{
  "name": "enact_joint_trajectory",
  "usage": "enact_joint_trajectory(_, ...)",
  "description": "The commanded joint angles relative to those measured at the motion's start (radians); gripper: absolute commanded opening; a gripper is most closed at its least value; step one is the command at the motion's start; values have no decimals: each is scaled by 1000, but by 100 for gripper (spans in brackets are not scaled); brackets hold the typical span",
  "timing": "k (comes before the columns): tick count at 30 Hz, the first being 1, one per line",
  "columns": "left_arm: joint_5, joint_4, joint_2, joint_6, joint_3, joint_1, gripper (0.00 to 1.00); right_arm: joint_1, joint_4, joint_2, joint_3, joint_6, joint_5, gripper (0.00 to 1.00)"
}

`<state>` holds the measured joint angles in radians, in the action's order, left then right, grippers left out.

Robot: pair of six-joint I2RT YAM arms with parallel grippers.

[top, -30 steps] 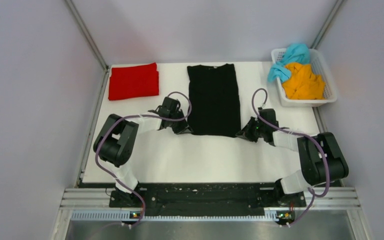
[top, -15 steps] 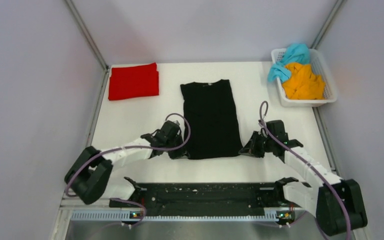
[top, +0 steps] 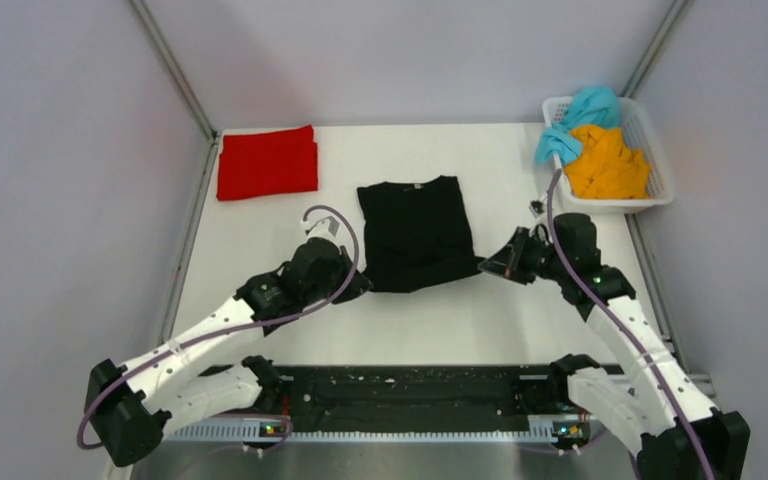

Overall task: Fold and stack the t-shirts
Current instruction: Fold the long partially folded tshirt into a neat square

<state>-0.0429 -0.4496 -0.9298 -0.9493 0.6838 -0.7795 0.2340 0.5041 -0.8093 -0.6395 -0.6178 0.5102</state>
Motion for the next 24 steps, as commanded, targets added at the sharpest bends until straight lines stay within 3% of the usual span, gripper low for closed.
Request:
enact_joint_trajectory(1, -193, 28, -59, 111, 158, 34, 0, 3, -245, -122, -143, -5, -95, 0)
enact_joint_trajectory(14, -79, 81, -461, 289, 526, 316, 0, -52, -405, -543, -477, 14, -119, 0)
enact_joint_trajectory(24, 36, 79, -795, 351, 769, 451, 0, -65, -482, -860, -662, 10, -146, 0)
